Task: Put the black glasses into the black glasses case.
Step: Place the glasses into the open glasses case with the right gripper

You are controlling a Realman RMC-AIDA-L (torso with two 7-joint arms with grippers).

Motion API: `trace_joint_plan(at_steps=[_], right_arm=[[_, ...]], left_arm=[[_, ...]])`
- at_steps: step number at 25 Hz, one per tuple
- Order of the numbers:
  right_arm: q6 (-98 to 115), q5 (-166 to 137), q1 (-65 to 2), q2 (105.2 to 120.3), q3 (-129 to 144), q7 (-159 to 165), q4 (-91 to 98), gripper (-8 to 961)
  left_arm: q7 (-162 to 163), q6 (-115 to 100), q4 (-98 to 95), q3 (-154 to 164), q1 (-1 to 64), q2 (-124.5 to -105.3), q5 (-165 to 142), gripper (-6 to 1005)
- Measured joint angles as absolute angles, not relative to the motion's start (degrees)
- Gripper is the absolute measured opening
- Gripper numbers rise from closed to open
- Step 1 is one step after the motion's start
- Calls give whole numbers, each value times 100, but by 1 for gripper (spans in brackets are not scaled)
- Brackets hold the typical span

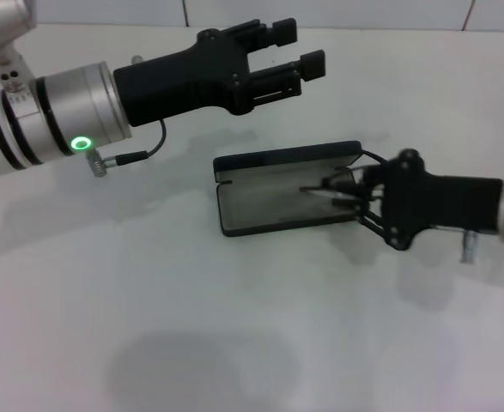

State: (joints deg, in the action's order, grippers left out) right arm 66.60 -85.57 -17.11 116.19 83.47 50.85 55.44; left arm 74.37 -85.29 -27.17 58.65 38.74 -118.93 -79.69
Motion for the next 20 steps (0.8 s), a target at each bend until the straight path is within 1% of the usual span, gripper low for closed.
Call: trace_joint_plan(at_steps=[8,20], right_arm=[[4398,-8670,-1783,11596,10148,5198,6076,108],[3494,-8799,-1851,11617,10811,5190,6145,107]], left_arm=[[7435,-8322,-2716,5909,3988,-11937,-7992,714],[7388,-8217,-2667,5919,4124,-11947,-8013,712]])
